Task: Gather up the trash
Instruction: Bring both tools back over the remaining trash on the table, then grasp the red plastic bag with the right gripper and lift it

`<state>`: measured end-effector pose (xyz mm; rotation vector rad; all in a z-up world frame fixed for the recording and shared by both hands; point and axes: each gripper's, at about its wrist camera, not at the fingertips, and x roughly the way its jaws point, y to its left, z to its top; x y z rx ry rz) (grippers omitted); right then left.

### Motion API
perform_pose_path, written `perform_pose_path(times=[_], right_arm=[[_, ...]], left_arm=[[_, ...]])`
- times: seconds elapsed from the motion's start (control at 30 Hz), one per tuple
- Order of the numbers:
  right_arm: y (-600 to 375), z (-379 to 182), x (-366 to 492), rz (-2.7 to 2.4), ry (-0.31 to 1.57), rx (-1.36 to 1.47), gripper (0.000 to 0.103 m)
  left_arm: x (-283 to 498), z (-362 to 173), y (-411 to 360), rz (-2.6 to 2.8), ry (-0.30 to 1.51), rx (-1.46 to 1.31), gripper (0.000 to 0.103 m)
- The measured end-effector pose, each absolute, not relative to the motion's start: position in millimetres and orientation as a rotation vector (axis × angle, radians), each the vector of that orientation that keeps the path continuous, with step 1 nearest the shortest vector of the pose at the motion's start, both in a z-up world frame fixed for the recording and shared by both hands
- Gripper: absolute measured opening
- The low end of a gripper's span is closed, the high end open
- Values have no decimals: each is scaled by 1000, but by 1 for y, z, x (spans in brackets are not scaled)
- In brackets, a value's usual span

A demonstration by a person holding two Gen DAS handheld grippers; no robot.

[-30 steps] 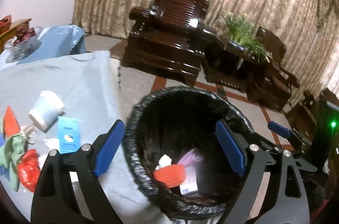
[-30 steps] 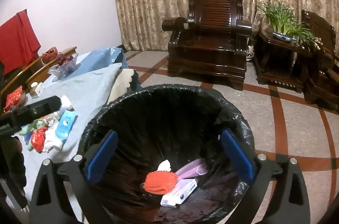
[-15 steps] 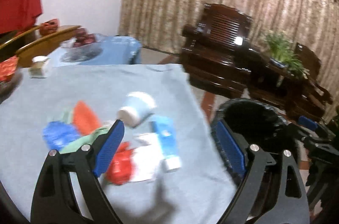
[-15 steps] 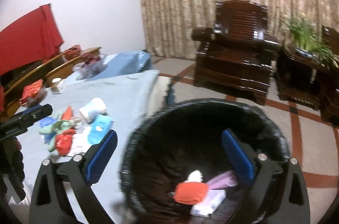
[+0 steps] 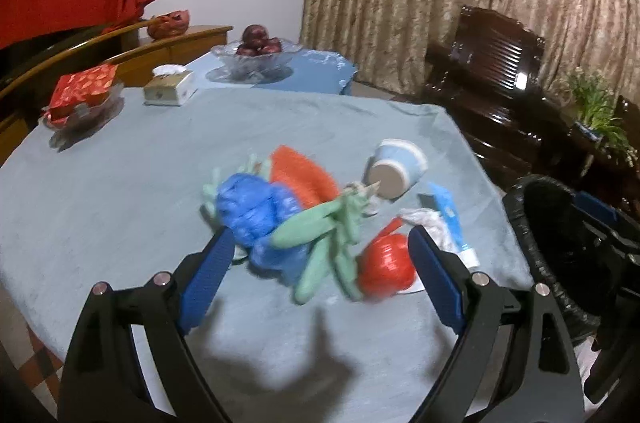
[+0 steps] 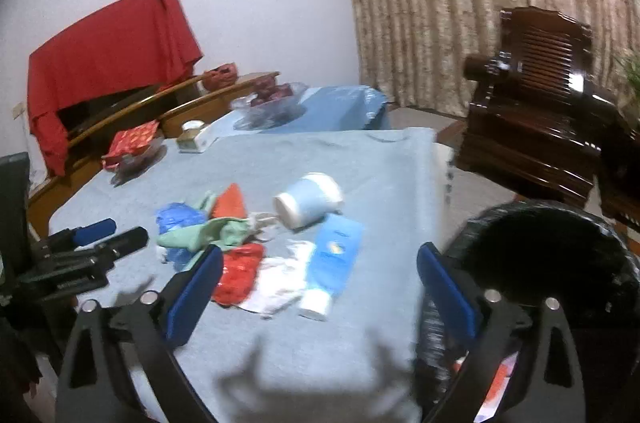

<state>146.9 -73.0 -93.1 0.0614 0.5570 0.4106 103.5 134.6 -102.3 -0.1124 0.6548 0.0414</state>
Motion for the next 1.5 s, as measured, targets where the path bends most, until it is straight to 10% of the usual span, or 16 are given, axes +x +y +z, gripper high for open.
perform_pose_path(times=[0.4, 1.5], right_arm=[[12, -131, 167, 528, 651, 5, 65], [35, -156, 182, 563, 719, -15, 38]], left_arm=[[98, -120, 182, 120, 681, -166, 86], [106, -141, 197, 127, 705, -184, 86]])
